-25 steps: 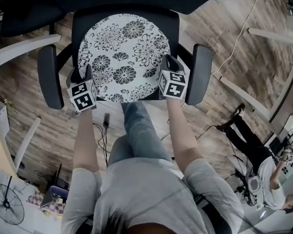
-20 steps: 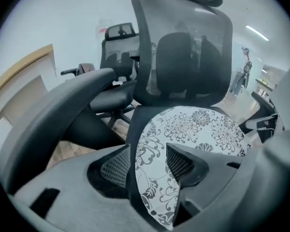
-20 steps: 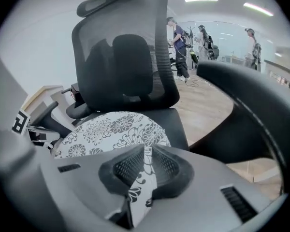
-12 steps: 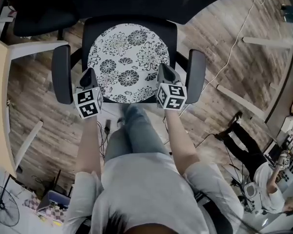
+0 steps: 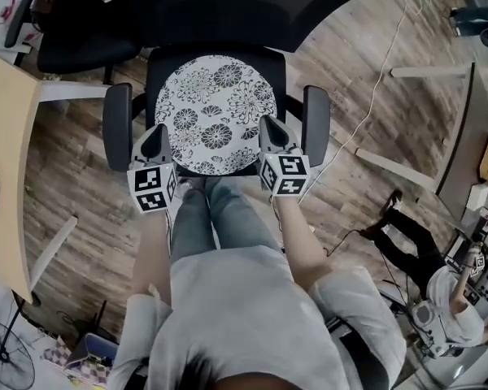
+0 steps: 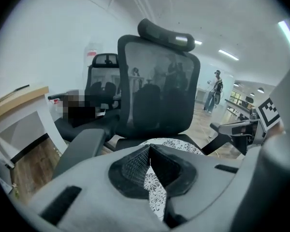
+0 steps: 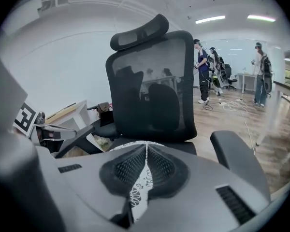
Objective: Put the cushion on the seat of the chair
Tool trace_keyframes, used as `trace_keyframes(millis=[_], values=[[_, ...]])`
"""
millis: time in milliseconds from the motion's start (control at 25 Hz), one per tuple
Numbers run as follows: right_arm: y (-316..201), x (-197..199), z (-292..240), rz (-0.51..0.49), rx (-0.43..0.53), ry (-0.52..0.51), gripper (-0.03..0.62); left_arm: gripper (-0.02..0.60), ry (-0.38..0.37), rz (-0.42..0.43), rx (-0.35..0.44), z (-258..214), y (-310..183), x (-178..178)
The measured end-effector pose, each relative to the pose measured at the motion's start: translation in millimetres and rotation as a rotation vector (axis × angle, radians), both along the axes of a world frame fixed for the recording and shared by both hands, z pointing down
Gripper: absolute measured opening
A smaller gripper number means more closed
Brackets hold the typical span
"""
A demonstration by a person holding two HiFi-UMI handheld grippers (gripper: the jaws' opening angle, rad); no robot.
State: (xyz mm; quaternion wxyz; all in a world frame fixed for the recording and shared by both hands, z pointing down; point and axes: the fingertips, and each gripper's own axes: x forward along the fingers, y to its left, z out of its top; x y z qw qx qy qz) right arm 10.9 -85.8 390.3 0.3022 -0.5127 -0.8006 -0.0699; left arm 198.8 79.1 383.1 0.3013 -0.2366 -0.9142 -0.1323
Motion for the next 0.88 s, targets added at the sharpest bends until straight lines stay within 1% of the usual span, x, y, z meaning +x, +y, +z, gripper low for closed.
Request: trace_keyframes(millis=[160,360,520,720,880], values=[[-6,13,-25,0.024,-0.033,-0.021,0.017,0.011,-0.055,0.026,-0.017,-29,-3,1],[-17,27,-55,0.046,-0.068,-0.047,0.017,0.011,-0.093,0.104,-0.073,-63,-10,-4],[-28,39,-83,0.053,-0.090,-0.094,0.017,0.011,-0.125,0.151,-0.114,-92,-17,0],[-44,55,-120,0.054,-0.110,-0.161,0.018,0.011,-0.196,0.153,-0.106,-126,-28,13],[-52,67,-149,0.061,-0.141,-0.212,0.018,0.011,-0.226,0.162,-0.120,-148,-33,24]])
